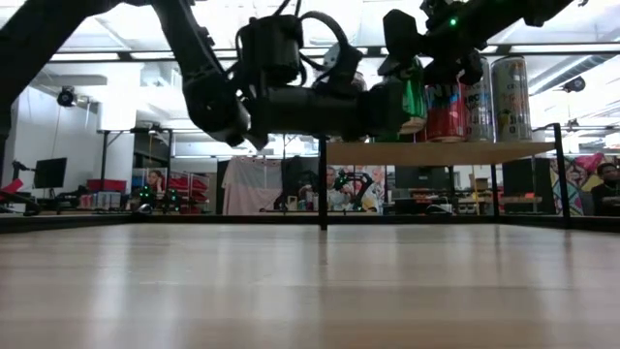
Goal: Place canned beverage on shelf
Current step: Put the green soda can on the shelf aligned in front of the other green soda can
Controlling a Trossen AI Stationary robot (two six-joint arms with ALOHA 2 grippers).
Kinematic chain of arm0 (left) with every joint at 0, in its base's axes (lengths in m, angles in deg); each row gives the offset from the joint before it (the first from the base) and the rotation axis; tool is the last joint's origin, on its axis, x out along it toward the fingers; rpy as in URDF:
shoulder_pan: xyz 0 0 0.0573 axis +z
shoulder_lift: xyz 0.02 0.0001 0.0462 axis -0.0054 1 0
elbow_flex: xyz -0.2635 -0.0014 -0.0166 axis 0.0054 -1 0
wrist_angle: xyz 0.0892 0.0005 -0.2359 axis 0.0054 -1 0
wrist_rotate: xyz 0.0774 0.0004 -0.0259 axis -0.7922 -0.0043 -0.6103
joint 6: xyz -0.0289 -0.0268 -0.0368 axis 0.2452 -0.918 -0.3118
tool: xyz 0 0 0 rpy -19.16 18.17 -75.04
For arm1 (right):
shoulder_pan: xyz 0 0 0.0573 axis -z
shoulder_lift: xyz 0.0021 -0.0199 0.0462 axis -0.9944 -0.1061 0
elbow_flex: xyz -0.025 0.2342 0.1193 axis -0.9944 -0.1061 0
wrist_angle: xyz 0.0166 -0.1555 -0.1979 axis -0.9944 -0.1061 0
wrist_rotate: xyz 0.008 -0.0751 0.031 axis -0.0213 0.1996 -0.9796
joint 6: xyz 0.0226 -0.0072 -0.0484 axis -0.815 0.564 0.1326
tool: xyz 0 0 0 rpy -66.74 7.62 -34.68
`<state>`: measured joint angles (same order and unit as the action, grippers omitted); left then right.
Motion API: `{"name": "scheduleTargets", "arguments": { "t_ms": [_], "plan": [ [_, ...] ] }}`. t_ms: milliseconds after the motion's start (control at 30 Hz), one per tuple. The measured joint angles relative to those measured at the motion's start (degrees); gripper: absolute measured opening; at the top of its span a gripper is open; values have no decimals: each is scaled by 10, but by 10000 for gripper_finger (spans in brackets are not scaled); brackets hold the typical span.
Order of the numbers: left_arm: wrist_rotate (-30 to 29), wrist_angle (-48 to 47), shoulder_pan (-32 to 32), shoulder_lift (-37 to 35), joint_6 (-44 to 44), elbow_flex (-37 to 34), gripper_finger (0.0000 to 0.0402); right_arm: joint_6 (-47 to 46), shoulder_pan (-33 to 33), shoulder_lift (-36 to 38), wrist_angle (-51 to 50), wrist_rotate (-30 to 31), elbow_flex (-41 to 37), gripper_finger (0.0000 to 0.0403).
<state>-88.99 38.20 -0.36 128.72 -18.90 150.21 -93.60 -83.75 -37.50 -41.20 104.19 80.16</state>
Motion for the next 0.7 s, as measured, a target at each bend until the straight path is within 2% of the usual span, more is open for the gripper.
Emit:
{"name": "scheduleTargets", "arguments": {
  "t_ms": [233,700],
  "plan": [
    [0,0,14,10,0,24,3,-9,4,-21,1,0,0,291],
    [10,1,30,10,-9,24,1,0,24,-39,39,1,-1,292]
  ]
}}
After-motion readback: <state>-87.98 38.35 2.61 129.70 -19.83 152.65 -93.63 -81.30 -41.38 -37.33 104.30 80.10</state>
